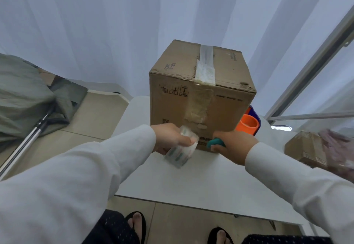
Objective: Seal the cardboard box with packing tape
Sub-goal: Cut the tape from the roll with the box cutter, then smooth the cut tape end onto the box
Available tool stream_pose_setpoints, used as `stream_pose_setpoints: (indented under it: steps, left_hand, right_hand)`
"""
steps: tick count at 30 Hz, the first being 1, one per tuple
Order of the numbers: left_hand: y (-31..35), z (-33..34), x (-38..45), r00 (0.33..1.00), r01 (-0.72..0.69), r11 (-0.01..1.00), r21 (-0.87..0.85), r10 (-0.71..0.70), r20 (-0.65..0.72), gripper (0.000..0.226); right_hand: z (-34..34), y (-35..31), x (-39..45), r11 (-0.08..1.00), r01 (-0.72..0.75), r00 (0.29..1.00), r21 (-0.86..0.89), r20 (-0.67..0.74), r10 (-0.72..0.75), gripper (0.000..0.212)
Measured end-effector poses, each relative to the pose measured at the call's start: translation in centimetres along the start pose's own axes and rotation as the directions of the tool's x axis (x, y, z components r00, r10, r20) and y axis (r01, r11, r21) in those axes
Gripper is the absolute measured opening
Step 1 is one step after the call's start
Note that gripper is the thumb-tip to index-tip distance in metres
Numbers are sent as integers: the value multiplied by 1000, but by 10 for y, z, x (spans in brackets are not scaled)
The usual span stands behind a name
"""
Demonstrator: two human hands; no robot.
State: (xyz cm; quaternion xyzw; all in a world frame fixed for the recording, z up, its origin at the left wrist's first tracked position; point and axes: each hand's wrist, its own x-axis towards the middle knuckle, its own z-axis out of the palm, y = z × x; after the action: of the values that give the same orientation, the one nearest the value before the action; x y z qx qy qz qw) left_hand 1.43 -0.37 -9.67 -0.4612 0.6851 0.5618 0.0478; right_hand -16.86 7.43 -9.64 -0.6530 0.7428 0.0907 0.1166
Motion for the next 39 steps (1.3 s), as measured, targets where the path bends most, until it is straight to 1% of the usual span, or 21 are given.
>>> stream_pose_setpoints:
  steps: [3, 5, 8, 10, 14, 15, 17, 19, 21, 22, 23, 25, 27, 28, 30, 32, 34, 35, 36, 38, 39]
  left_hand:
    - [-2, -2, -1, 999, -19, 999, 36, 17, 45, 41]
    - [-4, -2, 0, 997, -26, 998, 57, 22, 67, 35]
    - [-8, -2, 3, 996, -33, 996, 87, 25, 89, 30]
    - [-8, -2, 5, 994, -40, 993, 108, 28, 105, 29]
    - [-7, -1, 10, 991, -51, 986, 159, 31, 130, 15]
    - [-8, 0, 12, 990, -54, 983, 173, 30, 136, 13]
    - [-8, 2, 15, 988, -58, 979, 196, 28, 153, 11]
    - [-8, 7, 16, 985, -85, 953, 291, 37, 167, 13]
    - [-6, 13, 18, 983, -155, 854, 497, 85, 162, 16]
    - [-6, 17, 18, 981, -190, 771, 608, 119, 155, 16]
    - [-5, 21, 19, 977, -213, 669, 713, 148, 153, 16]
    - [-7, 29, 21, 969, -217, 428, 878, 201, 141, 19]
    - [-12, 34, 25, 952, -208, 192, 959, 265, 154, 25]
    - [-15, 36, 27, 938, -212, 86, 973, 299, 178, 24]
    - [-22, 37, 29, 920, -221, -55, 974, 320, 226, 23]
    - [-29, 36, 32, 916, -214, -114, 970, 323, 240, 24]
    - [-34, 36, 34, 924, -207, -105, 973, 306, 230, 27]
    - [-36, 37, 34, 934, -214, -51, 976, 282, 219, 29]
    - [-35, 38, 34, 949, -221, 41, 974, 241, 205, 30]
    - [-27, 36, 30, 965, -233, 261, 937, 180, 190, 33]
    - [-19, 31, 28, 963, -239, 357, 903, 207, 173, 33]
  right_hand:
    - [16, 29, 3, 981, -144, 975, 131, 189, 117, 31]
    - [27, 51, 6, 956, -241, 944, 166, 267, 192, 29]
    - [43, 84, 4, 920, -333, 920, 207, 284, 269, 27]
    - [53, 98, 3, 914, -336, 917, 225, 300, 264, 29]
    - [68, 106, 3, 830, -391, 897, 398, 367, 246, 36]
    - [68, 107, 3, 835, -398, 893, 380, 370, 257, 38]
    - [64, 106, 3, 911, -371, 897, 182, 324, 301, 44]
    - [55, 102, 3, 953, -304, 942, -7, 145, 301, 43]
    - [40, 89, 3, 975, -217, 961, 44, -168, 221, 31]
    - [31, 79, 1, 984, -136, 922, 112, -350, 167, 25]
    - [20, 69, -1, 984, -25, 844, 178, -524, 116, 20]
    - [-7, 47, -7, 950, 225, 629, 218, -777, 29, 12]
    - [-32, 27, -10, 921, 360, 446, 149, -894, -30, 13]
    - [-43, 19, -9, 919, 378, 394, 115, -918, -48, 16]
    - [-57, 2, 0, 930, 362, 384, 61, -919, -89, 22]
    - [-62, -13, 12, 957, 290, 466, -34, -868, -172, 34]
    - [-56, -23, 27, 965, 214, 573, -150, -781, -248, 50]
    - [-52, -26, 33, 964, 191, 616, -183, -743, -263, 56]
    - [-50, -28, 37, 962, 182, 636, -202, -722, -272, 61]
    - [-50, -28, 42, 959, 178, 630, -222, -723, -284, 65]
    - [-50, -26, 43, 956, 182, 617, -231, -730, -294, 65]
